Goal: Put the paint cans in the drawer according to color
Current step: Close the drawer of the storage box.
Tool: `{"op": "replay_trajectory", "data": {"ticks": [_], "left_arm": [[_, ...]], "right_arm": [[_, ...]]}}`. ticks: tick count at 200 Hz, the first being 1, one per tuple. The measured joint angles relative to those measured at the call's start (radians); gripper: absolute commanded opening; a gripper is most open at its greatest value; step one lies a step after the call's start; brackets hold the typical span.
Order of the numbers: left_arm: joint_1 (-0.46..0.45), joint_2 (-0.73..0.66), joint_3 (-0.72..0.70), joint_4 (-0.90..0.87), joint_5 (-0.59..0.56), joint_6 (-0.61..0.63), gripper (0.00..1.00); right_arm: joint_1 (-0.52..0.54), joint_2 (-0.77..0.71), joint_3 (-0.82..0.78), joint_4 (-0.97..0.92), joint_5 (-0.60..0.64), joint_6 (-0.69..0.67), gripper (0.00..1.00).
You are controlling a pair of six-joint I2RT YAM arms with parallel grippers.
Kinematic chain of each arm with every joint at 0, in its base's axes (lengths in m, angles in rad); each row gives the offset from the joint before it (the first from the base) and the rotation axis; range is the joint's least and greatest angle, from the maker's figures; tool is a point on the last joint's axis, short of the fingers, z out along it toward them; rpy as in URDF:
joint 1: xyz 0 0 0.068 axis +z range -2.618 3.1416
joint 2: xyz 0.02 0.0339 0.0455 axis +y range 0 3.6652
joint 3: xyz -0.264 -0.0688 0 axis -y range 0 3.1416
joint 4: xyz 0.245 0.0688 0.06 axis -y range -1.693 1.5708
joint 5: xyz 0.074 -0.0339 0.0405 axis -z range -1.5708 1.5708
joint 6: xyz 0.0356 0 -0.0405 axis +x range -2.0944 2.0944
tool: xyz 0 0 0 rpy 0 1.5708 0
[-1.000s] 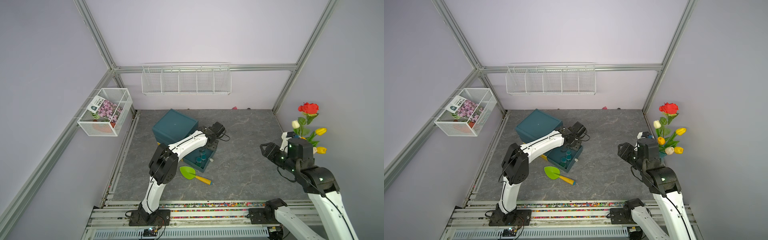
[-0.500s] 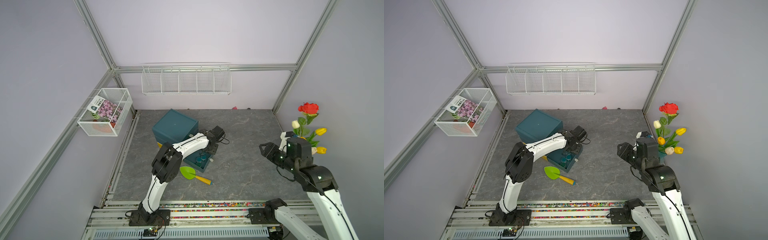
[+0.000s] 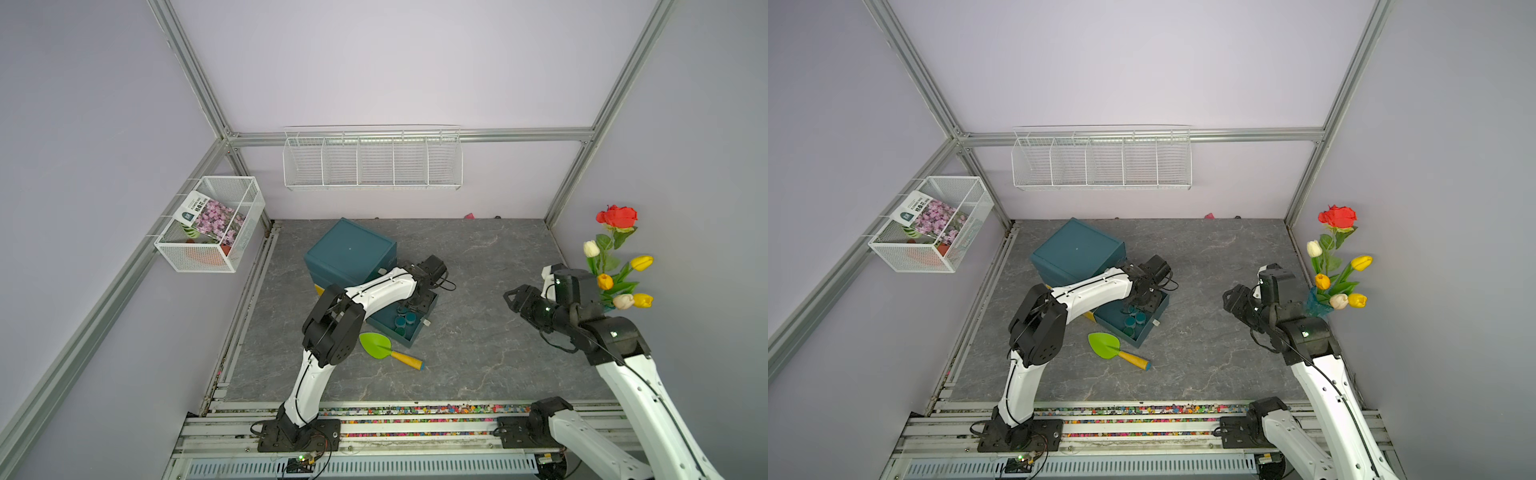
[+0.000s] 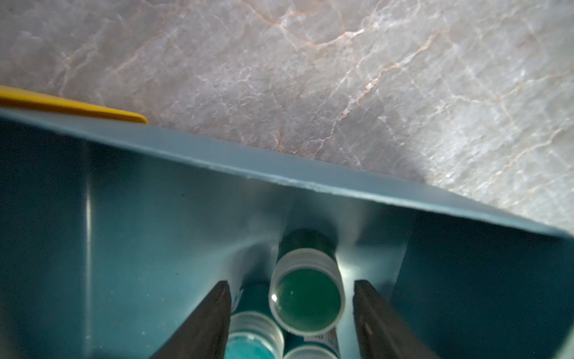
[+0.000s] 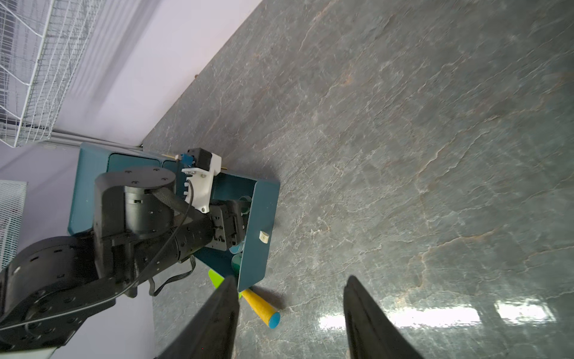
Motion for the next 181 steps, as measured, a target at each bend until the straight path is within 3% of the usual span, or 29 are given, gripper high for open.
{"op": "replay_trajectory", "data": {"ticks": [63, 99, 140, 181], "left_arm": [[-0.01, -0.149, 0.135, -0.051, -0.037, -0.02, 0.72], [-0.01, -0.335, 0.127, -0.058, -0.081, -0.032, 0.71], [0.01, -0.638, -0.095, -0.01, -0.14, -0.046, 0.71], [0.138, -0.93, -0.399, 0.038, -0.167, -0.069, 0.72]], "right_arm": [[-0.003, 0.24, -0.192, 0.258, -0.277, 0.111, 0.43], [0.096, 0.418, -0.261, 0.487, -0.375, 0.185, 0.37], [0.18, 0.573, -0.329, 0.773, -0.42, 0.278, 0.34], [0.226, 0.705, -0.335, 0.94, -0.453, 0.319, 0.33]]}}
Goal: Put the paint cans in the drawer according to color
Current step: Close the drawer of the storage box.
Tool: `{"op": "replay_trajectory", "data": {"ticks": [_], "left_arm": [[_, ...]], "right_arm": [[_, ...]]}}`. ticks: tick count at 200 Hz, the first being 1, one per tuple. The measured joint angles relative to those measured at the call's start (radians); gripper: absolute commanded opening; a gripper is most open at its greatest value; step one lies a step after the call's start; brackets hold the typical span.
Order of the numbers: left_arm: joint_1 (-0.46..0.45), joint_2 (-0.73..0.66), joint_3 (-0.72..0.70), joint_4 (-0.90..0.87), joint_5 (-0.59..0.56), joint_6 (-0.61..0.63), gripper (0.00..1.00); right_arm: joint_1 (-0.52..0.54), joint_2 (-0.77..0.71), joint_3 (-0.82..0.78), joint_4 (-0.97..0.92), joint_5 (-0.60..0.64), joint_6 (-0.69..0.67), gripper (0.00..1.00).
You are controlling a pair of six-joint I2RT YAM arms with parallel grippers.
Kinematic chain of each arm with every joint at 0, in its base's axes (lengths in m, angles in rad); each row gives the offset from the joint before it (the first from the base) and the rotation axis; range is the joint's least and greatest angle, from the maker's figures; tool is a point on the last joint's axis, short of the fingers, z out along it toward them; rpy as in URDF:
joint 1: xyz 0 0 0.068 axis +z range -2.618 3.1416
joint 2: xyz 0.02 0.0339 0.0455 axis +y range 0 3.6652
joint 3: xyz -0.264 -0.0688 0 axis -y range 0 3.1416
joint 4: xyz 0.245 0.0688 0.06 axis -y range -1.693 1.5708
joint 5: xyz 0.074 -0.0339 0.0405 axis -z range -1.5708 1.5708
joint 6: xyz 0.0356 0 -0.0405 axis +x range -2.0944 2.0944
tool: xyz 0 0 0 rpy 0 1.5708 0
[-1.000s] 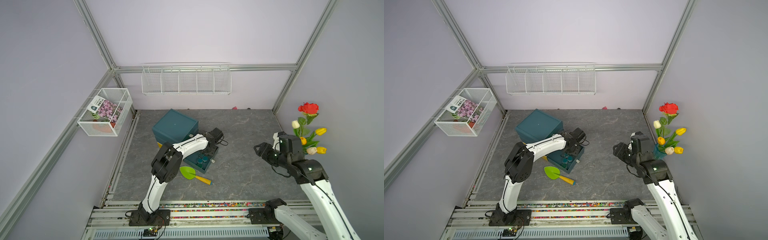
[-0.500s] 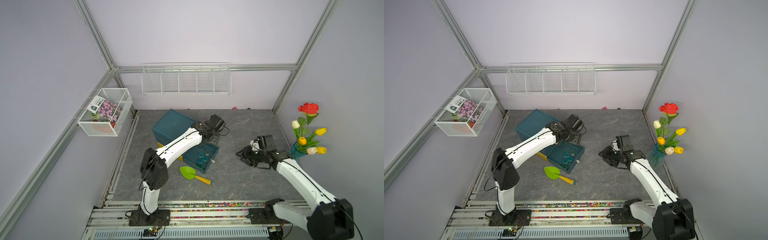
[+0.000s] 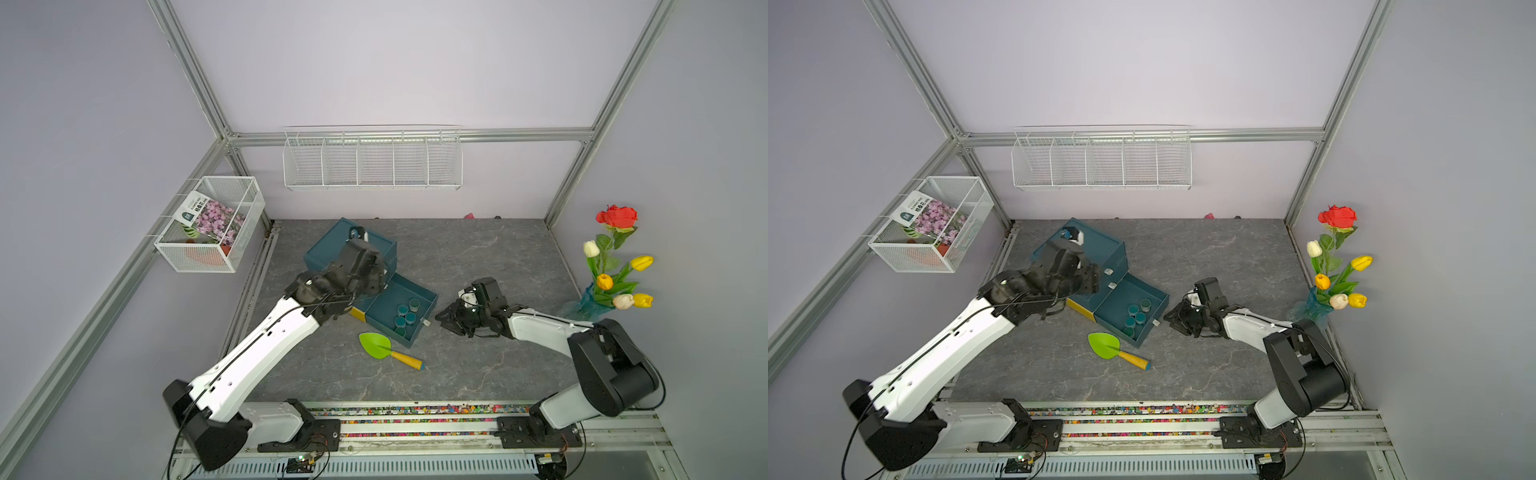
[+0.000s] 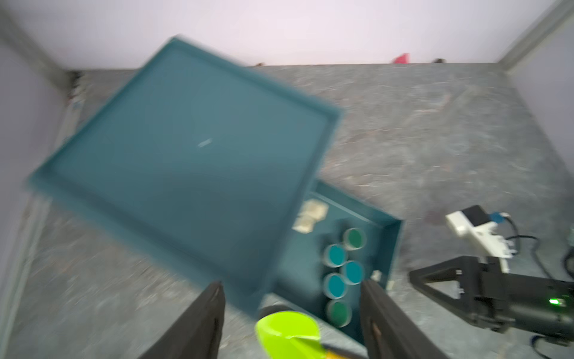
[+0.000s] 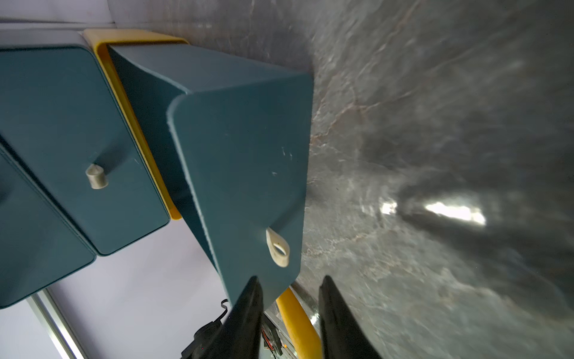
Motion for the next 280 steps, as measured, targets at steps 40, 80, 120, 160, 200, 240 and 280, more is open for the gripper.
{"op": "replay_trajectory", "data": {"ticks": [40, 80, 120, 160, 200, 240, 280], "left_arm": [[0.147, -0.216, -0.206, 0.017, 0.014, -0.002, 0.72], [0.23, -0.288, -0.333, 0.017, 0.048, 0.006, 0.72], [0.239, -0.314, -0.385, 0.024, 0.067, 0.022, 0.71], [0.24, -0.32, -0.398, 0.032, 0.082, 0.028, 0.71], [0.24, -0.324, -0.399, 0.034, 0.085, 0.028, 0.7], [0.24, -0.329, -0.408, 0.04, 0.093, 0.026, 0.69], [0.24, -0.331, -0.416, 0.04, 0.104, 0.024, 0.69]], "right_arm": [[0.023, 0.083, -0.007, 0.129, -0.018, 0.037, 0.31], [0.027, 0.127, -0.008, 0.205, -0.031, 0.06, 0.27], [0.046, 0.146, -0.025, 0.269, -0.034, 0.093, 0.23], [0.051, 0.145, -0.032, 0.305, -0.03, 0.115, 0.03], [0.052, 0.143, -0.025, 0.317, -0.027, 0.138, 0.0], [0.06, 0.146, 0.043, 0.296, -0.026, 0.156, 0.0], [0.076, 0.218, 0.166, 0.291, -0.03, 0.175, 0.0]]}}
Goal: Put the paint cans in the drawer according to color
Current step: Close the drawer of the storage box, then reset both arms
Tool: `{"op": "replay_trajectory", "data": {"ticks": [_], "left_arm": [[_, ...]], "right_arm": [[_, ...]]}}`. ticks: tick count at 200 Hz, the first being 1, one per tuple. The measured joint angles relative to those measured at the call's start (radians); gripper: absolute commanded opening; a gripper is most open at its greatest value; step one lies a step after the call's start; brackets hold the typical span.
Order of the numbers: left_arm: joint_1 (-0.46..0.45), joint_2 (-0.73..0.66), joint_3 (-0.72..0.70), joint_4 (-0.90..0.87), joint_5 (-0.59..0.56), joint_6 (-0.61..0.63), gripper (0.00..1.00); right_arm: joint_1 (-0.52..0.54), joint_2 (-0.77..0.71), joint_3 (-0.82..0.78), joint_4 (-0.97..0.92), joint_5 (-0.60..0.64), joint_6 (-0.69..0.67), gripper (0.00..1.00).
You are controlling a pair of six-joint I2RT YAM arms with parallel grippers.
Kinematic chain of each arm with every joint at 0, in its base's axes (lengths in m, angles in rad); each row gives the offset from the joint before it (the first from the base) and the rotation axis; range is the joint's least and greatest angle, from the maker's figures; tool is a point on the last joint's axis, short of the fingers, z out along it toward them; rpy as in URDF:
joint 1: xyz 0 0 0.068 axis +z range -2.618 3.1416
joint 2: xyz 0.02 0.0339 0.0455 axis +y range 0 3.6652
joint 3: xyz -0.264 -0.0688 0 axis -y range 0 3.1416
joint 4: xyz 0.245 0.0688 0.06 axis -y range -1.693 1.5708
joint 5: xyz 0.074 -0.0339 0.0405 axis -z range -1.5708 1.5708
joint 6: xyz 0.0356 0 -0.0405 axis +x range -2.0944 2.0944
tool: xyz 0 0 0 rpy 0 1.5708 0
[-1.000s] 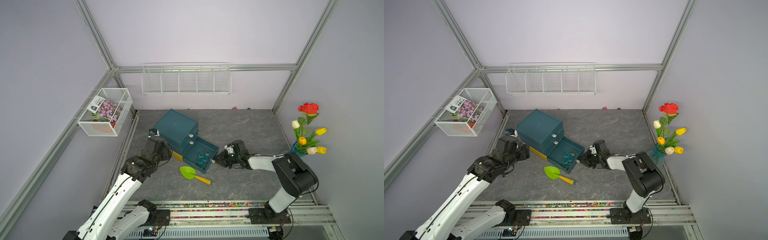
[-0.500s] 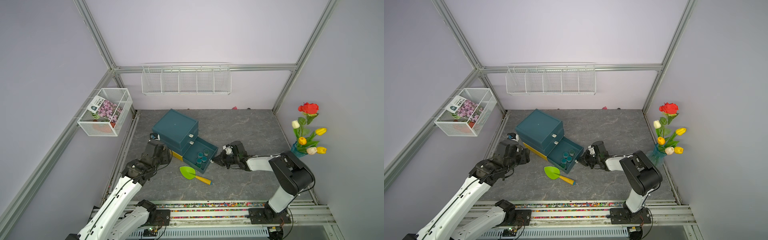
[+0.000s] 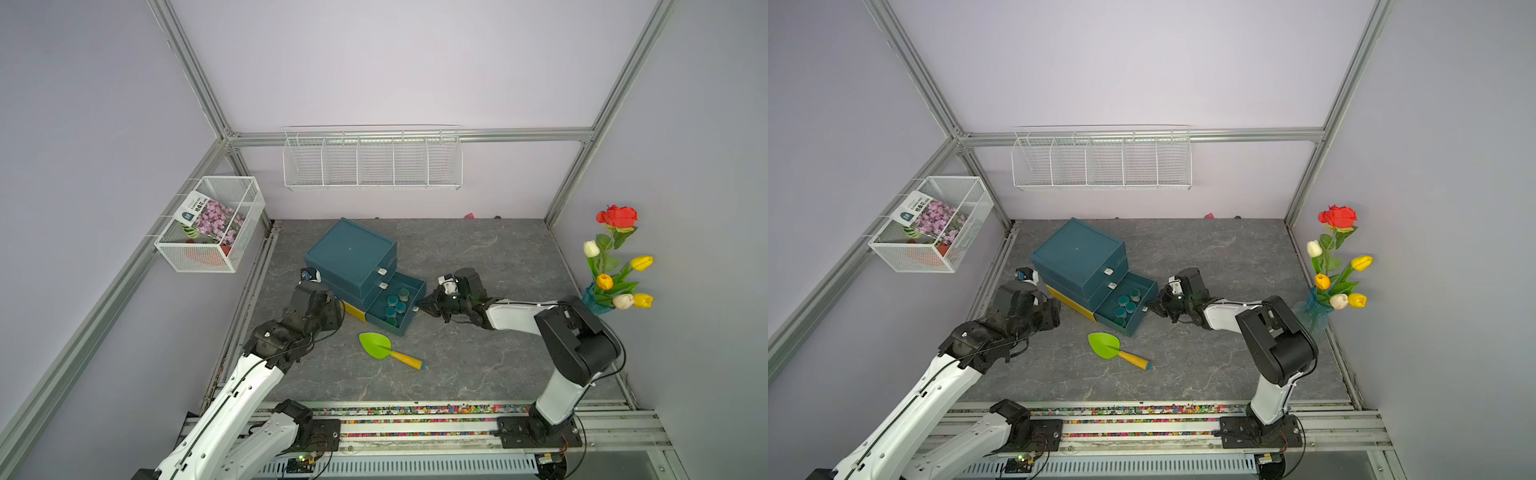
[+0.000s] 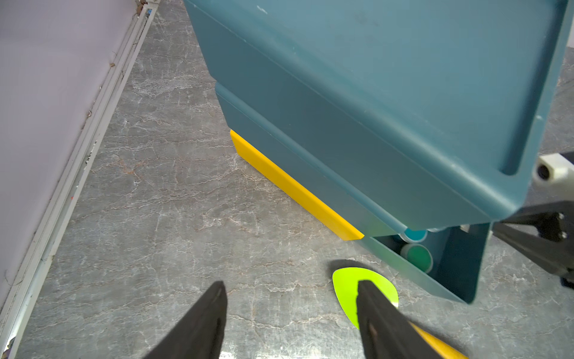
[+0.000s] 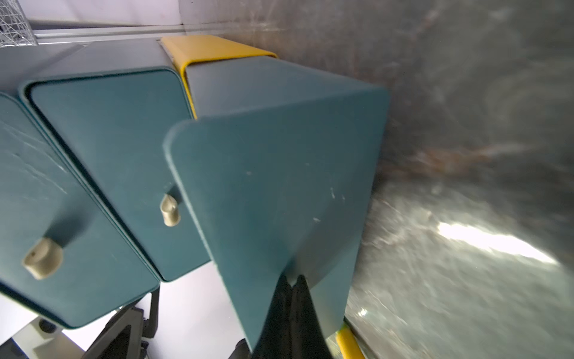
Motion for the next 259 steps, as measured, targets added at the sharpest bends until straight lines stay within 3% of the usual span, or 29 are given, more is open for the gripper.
{"op": "replay_trajectory", "data": {"ticks": [86, 181, 259], "left_arm": [[0.0, -0.004, 0.0, 0.0, 0.007, -0.008, 0.69], [0.001, -0.008, 0.0, -0.001, 0.007, -0.021, 0.68], [0.001, -0.009, 0.0, 0.0, 0.007, -0.024, 0.68]], "right_arm": [[0.066, 0.189, 0.26, -0.02, -0.001, 0.012, 0.0], [0.092, 0.29, 0.392, -0.018, -0.004, 0.034, 0.0], [0.095, 0.307, 0.408, -0.002, -0.001, 0.076, 0.0]]}}
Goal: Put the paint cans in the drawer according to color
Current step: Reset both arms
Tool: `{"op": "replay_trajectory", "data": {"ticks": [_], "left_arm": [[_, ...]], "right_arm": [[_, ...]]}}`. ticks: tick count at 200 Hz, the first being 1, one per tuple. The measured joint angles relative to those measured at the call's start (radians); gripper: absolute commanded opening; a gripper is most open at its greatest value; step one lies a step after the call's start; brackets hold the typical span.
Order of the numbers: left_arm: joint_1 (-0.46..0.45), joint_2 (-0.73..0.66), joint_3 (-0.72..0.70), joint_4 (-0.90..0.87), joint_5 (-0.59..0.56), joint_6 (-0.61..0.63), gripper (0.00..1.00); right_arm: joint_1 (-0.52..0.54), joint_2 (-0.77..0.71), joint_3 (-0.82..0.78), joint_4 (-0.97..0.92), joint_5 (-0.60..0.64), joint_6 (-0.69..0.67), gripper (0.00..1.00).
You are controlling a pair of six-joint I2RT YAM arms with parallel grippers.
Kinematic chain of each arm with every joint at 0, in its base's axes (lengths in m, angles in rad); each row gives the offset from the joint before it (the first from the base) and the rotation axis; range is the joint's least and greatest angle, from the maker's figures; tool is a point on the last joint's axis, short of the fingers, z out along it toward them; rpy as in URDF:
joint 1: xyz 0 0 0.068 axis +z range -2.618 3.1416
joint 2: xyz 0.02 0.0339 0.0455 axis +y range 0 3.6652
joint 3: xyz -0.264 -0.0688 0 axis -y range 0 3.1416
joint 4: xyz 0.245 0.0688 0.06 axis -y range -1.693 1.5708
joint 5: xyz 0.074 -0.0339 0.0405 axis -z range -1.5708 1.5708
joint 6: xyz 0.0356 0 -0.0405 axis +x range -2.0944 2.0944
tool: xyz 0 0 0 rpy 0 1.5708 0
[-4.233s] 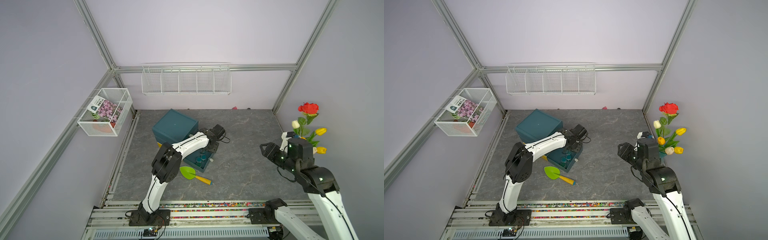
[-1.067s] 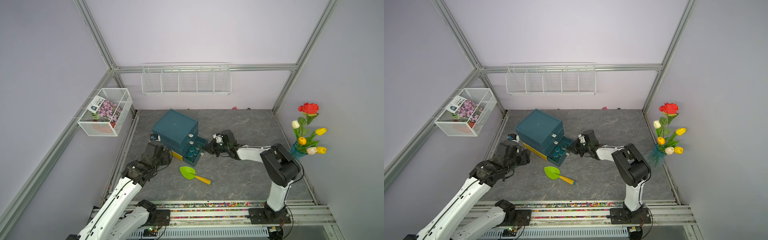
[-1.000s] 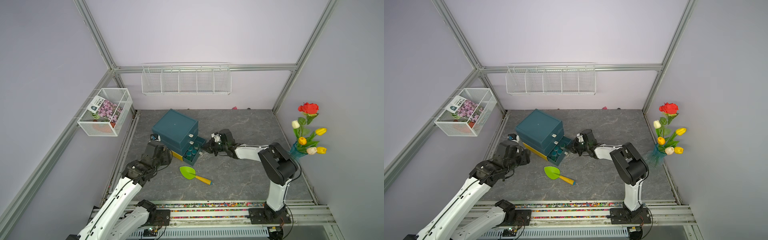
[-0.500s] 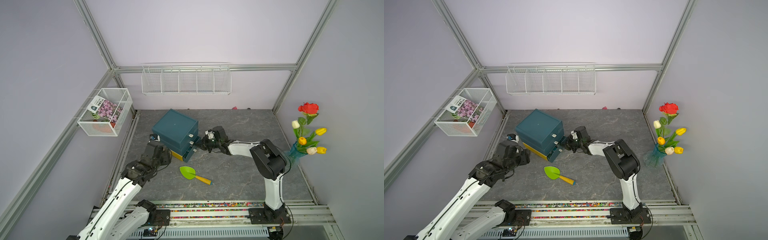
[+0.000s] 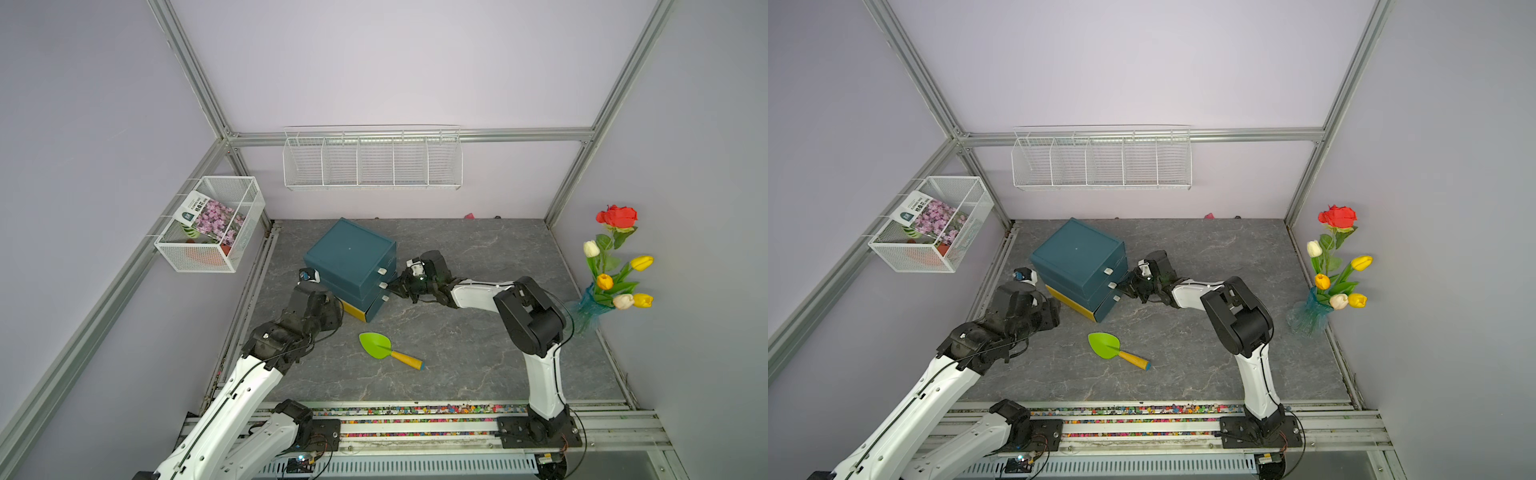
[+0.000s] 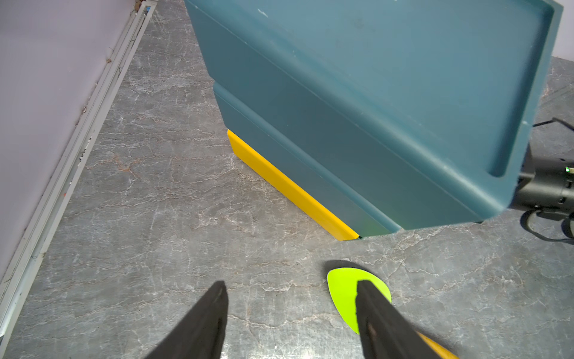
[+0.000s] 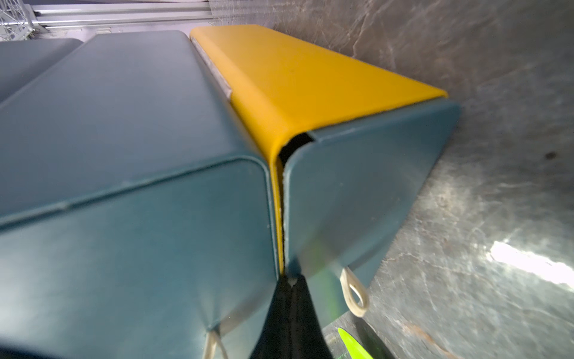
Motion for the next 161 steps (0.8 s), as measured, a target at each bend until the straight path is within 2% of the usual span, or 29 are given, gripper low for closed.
{"op": "replay_trajectory", "data": {"ticks": [41, 52, 59, 60, 62, 64, 87, 98, 101, 134, 161], "left_arm": [[0.0, 0.0, 0.0, 0.007, 0.013, -0.014, 0.69], [0.0, 0.0, 0.0, 0.012, 0.016, -0.021, 0.73], [0.0, 0.0, 0.0, 0.014, 0.016, -0.027, 0.82], [0.0, 0.0, 0.0, 0.014, 0.015, -0.026, 0.84], [0.0, 0.0, 0.0, 0.015, 0.014, -0.031, 0.95], [0.0, 0.0, 0.0, 0.016, 0.014, -0.038, 0.99], [0.0, 0.0, 0.004, 0.027, 0.008, -0.05, 1.0], [0.0, 0.0, 0.007, 0.04, 0.008, -0.048, 1.0], [0.0, 0.0, 0.008, 0.047, 0.008, -0.047, 1.0], [0.0, 0.004, 0.009, 0.138, -0.021, -0.013, 1.0], [0.0, 0.044, 0.013, 0.207, -0.175, -0.025, 1.0]], "right_arm": [[0.0, 0.0, 0.0, 0.004, 0.0, 0.021, 0.0], [0.0, 0.0, -0.005, 0.008, 0.005, 0.021, 0.0], [0.0, -0.003, -0.009, 0.01, 0.01, 0.018, 0.03], [-0.001, -0.004, -0.01, 0.01, 0.011, 0.017, 0.04], [-0.002, -0.005, -0.011, 0.01, 0.013, 0.016, 0.06], [-0.002, -0.007, -0.014, 0.008, 0.016, 0.015, 0.08], [-0.017, -0.095, -0.059, -0.135, 0.08, -0.067, 0.46], [-0.038, -0.163, -0.066, -0.254, 0.115, -0.144, 0.94], [-0.045, -0.186, -0.066, -0.288, 0.13, -0.166, 0.98], [-0.122, -0.481, -0.056, -0.596, 0.302, -0.457, 0.99], [-0.122, -0.751, -0.063, -0.75, 0.513, -0.686, 0.99]]}}
